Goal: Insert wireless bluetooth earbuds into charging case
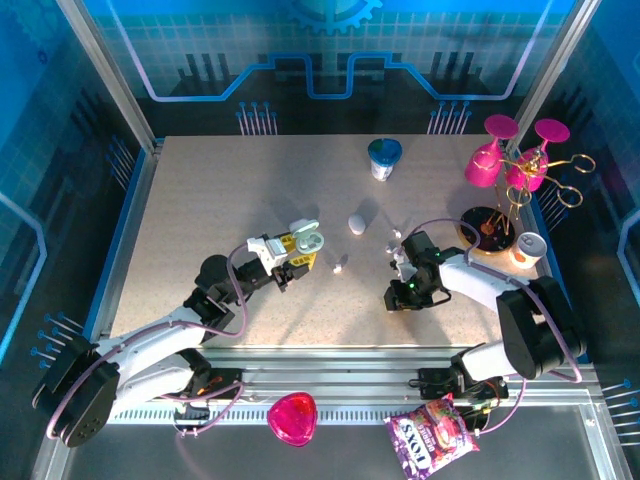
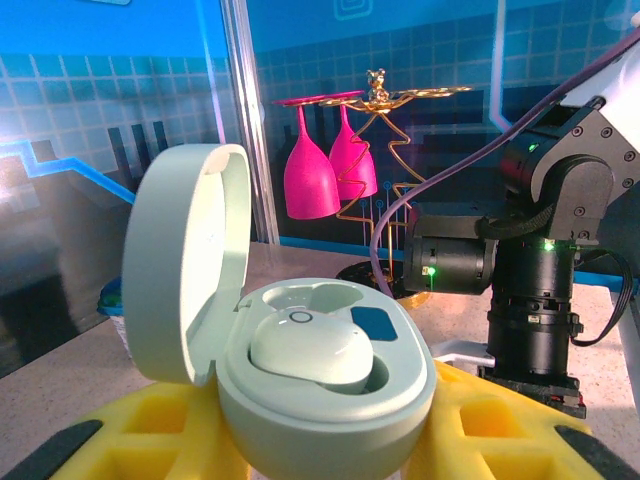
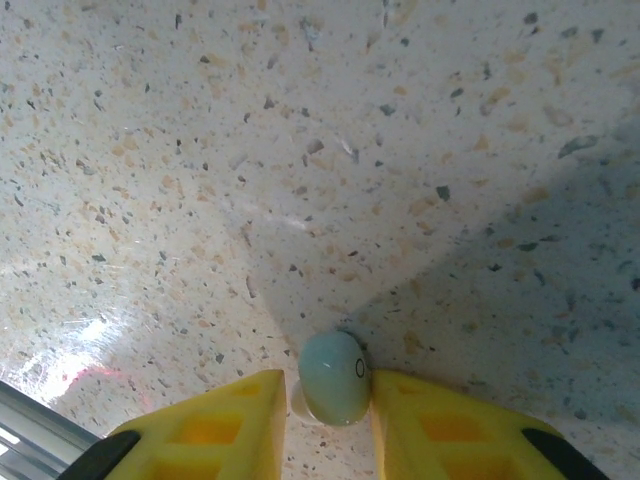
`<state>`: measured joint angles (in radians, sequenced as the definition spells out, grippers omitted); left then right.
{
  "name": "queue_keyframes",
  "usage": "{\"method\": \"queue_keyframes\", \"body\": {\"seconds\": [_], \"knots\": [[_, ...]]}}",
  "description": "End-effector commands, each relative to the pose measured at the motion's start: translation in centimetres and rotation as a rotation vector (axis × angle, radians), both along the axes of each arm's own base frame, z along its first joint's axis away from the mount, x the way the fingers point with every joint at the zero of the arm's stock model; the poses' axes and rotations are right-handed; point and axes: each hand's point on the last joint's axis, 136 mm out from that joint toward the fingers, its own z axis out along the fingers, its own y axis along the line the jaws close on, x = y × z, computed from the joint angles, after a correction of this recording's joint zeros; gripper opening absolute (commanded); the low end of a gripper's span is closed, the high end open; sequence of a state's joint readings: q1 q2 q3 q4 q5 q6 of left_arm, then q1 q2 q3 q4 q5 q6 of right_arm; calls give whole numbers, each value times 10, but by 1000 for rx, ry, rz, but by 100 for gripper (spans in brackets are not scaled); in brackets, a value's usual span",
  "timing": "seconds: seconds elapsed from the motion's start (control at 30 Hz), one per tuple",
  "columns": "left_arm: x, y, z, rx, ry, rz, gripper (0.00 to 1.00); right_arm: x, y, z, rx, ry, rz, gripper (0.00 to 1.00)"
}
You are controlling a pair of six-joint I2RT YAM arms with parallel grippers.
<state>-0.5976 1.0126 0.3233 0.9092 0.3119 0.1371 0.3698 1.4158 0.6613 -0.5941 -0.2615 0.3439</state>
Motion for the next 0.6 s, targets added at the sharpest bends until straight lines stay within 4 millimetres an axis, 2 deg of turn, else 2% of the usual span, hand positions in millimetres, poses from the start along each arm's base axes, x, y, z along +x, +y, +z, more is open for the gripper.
{"method": "queue_keyframes", "body": {"seconds": [0.0,0.57], "knots": [[-3,-2,12,-19,-33,-19,33,4,-2,1,-22,12,-16,28],[-6,1,11,-18,-34,-14,33,6,-1,0,-74,10,10,19]]}}
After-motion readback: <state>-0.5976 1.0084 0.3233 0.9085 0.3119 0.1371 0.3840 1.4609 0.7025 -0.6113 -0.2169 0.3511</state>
